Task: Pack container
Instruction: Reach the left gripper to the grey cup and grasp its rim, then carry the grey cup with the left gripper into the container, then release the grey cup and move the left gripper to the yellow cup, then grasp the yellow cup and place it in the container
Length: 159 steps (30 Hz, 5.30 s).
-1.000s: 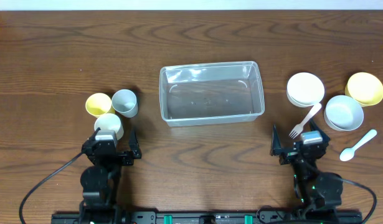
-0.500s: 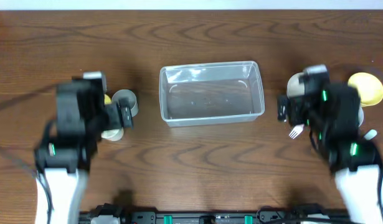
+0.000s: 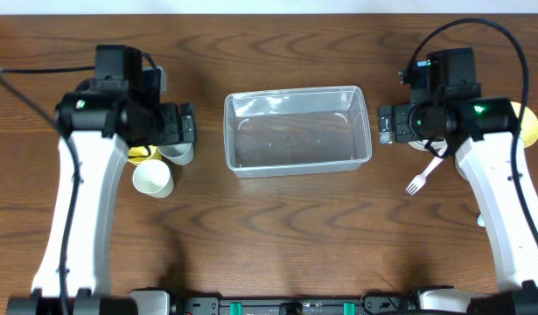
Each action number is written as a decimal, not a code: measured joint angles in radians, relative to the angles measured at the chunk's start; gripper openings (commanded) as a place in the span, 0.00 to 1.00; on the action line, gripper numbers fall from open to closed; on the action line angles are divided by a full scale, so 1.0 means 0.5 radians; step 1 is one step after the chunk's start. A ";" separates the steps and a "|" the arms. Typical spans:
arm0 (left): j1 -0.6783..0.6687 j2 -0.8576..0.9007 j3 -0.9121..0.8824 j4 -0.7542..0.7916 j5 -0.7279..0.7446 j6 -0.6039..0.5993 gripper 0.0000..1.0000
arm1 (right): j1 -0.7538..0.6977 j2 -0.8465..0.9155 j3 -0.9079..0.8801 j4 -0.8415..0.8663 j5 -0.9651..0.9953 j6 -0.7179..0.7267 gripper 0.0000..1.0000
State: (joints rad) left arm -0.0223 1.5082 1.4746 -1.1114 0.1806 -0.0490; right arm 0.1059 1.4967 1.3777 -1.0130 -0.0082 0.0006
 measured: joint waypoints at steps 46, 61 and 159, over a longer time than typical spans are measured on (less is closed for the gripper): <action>-0.222 0.847 0.275 0.037 -0.175 -0.005 0.06 | 0.000 0.085 0.000 -0.150 -0.001 0.067 0.99; -0.888 0.565 0.765 -0.063 -0.378 0.004 0.06 | 0.000 0.085 0.000 -0.150 0.002 0.067 0.99; 0.255 1.148 0.393 -0.091 -0.297 -0.117 0.06 | 0.000 0.086 0.002 -0.217 0.016 0.067 0.99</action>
State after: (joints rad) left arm 0.1051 2.0823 1.6711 -1.1568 0.0322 -0.1074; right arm 0.1059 1.5398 1.3788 -1.1217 -0.0002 0.0341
